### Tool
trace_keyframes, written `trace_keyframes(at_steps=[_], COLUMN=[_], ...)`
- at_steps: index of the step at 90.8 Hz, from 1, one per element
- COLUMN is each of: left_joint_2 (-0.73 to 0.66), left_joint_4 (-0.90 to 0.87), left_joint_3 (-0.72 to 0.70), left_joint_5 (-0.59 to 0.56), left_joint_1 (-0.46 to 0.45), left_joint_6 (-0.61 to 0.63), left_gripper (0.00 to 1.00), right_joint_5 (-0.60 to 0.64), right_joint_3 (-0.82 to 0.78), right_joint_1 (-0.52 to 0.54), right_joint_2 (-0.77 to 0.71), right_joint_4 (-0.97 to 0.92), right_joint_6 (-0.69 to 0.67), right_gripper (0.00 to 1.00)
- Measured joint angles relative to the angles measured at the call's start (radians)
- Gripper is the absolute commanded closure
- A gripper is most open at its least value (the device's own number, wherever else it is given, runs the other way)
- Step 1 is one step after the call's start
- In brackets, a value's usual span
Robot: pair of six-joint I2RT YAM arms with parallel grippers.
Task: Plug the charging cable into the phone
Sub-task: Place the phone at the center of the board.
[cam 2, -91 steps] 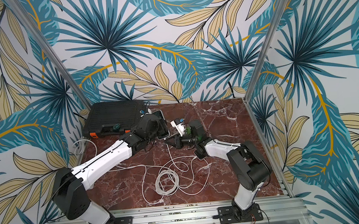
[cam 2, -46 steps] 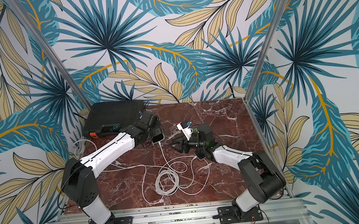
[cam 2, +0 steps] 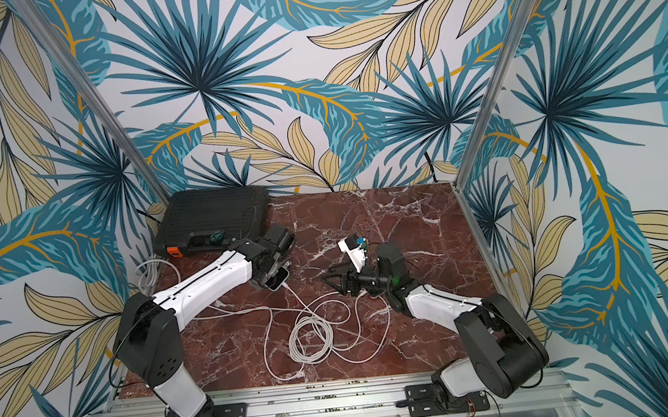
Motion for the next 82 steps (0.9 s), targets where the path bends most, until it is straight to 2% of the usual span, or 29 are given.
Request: trace_keyframes(at_steps=[14,31,63,82], left_joint_2=[0.0,0.021,0.079,0.084], left_joint_4=[-0.036,-0.051,-0.02,-0.016], left_joint_3=[-0.072,-0.077,-0.087,-0.111], left_joint_5=[-0.035,-0.035,-0.015,0.006], left_joint_1=[0.002,0.016,0.035,0.036], left_joint_6=[-0.112,-0.191,-0.254,-0.289], left_gripper=[0.46,0.44,0.4,0.31], right_joint_5=[0.003,0.015,0.034,0.045], right_joint_3=[-0.009,-0.031,-0.06,-0.074], right_joint_1=[0.0,0.0,0.0,0.0], right_joint_2=[-0.005,-0.016,-0.045,-0.055], right_joint_4=[0.01,0.032,0.038,0.038], right_joint_6=[0.008,0.027,0.039,0.043], right_gripper=[0.41,0.41,0.41,0.41])
